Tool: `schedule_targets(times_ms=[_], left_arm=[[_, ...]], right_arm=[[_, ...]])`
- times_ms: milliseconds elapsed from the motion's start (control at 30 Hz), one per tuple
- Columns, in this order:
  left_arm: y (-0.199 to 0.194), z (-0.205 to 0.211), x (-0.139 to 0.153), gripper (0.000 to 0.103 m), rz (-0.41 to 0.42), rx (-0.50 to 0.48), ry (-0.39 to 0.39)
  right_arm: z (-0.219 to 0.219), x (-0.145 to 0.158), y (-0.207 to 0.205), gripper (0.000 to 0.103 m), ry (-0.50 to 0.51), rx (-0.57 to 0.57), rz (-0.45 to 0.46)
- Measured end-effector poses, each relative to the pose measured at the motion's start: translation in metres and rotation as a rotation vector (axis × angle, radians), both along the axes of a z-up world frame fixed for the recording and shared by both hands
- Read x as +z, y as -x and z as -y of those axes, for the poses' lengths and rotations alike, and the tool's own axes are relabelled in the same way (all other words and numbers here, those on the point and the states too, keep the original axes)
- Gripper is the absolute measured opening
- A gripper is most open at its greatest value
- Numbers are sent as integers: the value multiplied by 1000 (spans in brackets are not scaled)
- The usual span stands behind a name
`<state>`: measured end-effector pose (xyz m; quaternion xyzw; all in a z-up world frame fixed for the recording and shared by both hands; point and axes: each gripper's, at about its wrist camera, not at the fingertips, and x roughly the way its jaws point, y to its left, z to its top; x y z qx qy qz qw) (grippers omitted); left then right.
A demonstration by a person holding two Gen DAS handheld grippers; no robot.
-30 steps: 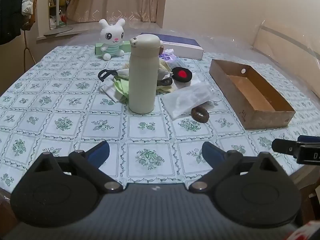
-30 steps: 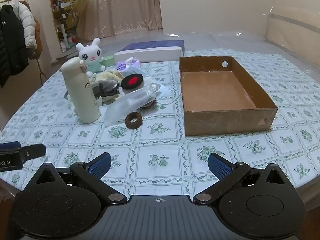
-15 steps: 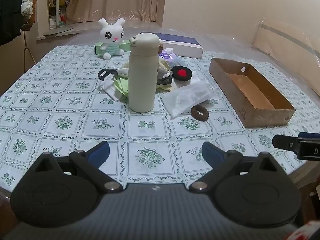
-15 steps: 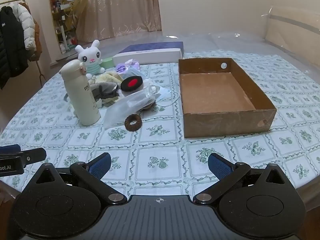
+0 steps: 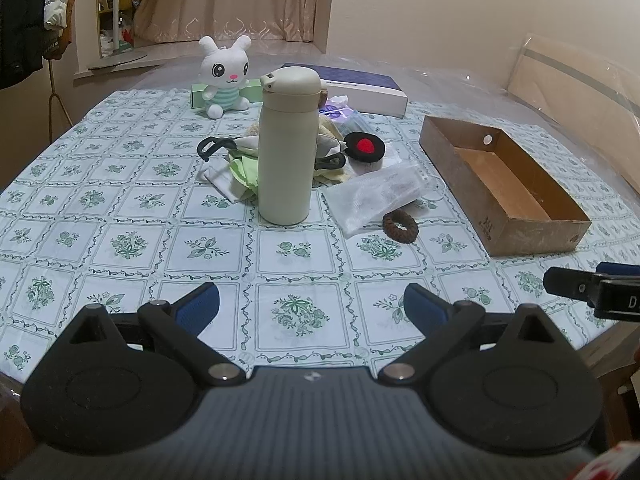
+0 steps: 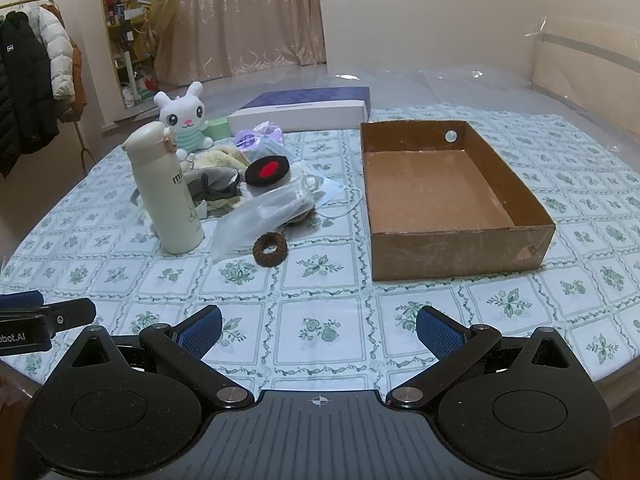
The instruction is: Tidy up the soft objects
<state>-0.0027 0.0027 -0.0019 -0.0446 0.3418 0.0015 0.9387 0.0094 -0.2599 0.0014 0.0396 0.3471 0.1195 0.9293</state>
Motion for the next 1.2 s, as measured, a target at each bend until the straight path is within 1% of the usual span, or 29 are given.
schedule_targets(times_ms=[1200], left_arm=[[-2,3,1,98,-9,-4,10]], right_arm=[[-2,-1,-1,102,3,4,3]])
